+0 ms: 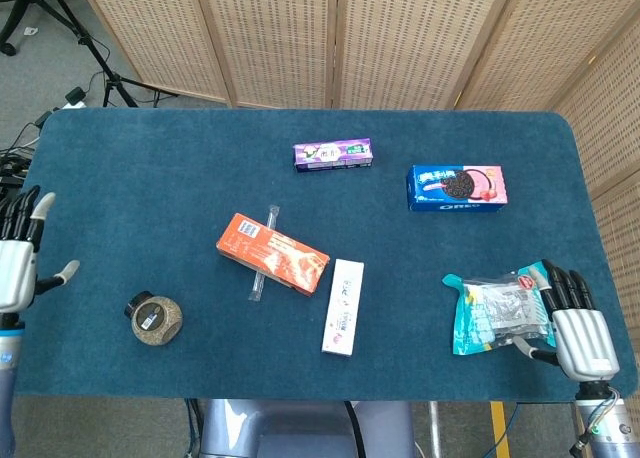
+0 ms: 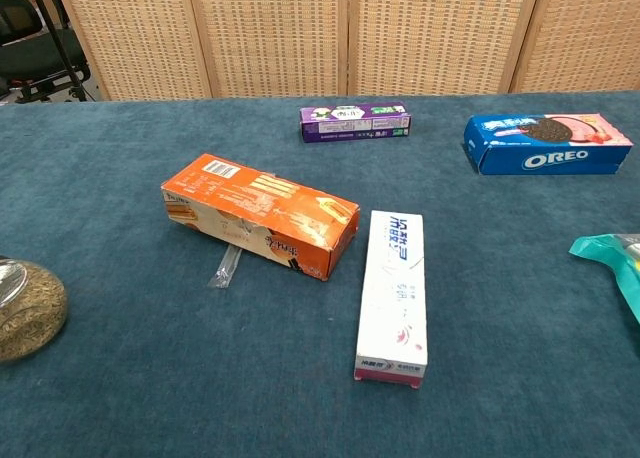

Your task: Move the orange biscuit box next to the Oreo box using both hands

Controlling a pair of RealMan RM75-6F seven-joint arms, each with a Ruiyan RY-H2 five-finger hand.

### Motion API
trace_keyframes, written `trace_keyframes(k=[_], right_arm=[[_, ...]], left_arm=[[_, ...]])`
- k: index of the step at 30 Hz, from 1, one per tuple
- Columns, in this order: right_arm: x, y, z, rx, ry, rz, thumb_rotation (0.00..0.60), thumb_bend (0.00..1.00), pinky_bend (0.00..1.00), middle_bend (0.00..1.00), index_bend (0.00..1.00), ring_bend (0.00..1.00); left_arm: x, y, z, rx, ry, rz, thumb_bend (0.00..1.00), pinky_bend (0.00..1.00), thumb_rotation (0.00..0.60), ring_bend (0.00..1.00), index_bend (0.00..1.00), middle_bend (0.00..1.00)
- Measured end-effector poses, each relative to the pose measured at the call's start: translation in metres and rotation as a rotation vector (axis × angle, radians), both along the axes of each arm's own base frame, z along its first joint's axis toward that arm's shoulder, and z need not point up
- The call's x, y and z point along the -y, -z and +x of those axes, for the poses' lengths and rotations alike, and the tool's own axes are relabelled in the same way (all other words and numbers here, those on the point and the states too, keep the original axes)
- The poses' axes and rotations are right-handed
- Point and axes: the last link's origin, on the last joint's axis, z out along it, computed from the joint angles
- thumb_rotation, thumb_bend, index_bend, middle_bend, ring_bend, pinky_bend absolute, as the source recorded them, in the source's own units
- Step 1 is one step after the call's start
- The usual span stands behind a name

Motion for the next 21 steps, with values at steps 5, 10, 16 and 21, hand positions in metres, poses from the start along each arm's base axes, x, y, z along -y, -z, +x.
trace_keyframes(k=[5,10,16,21], right_arm=[[-0.001,-0.001,0.003,-0.018,-0.015,-0.008,0.6,0.05,0.0,0.0,0.0,0.0],[-0.001,0.001,0.011,-0.029,-0.034,-0.012,0.6,0.05,0.0,0.0,0.0,0.0],[0.006,0.004,0.026,-0.052,-0.056,0.02,0.6,0.05,0.0,0.0,0.03,0.0],[0.02,0.008,0.057,-0.074,-0.112,0.053,0.6,0.05,0.0,0.0,0.05,0.0]], left_arm=[[0.059,0.03,-0.034,-0.136,-0.022,-0.056,0.16,0.0,0.6,0.0,0.05,0.0],[0.083,0.043,-0.041,-0.174,-0.016,-0.114,0.16,0.0,0.6,0.0,0.04,0.0],[0.085,0.046,-0.045,-0.169,-0.025,-0.13,0.16,0.0,0.6,0.0,0.04,0.0],[0.083,0.048,-0.048,-0.157,-0.027,-0.139,0.16,0.0,0.6,0.0,0.04,0.0]])
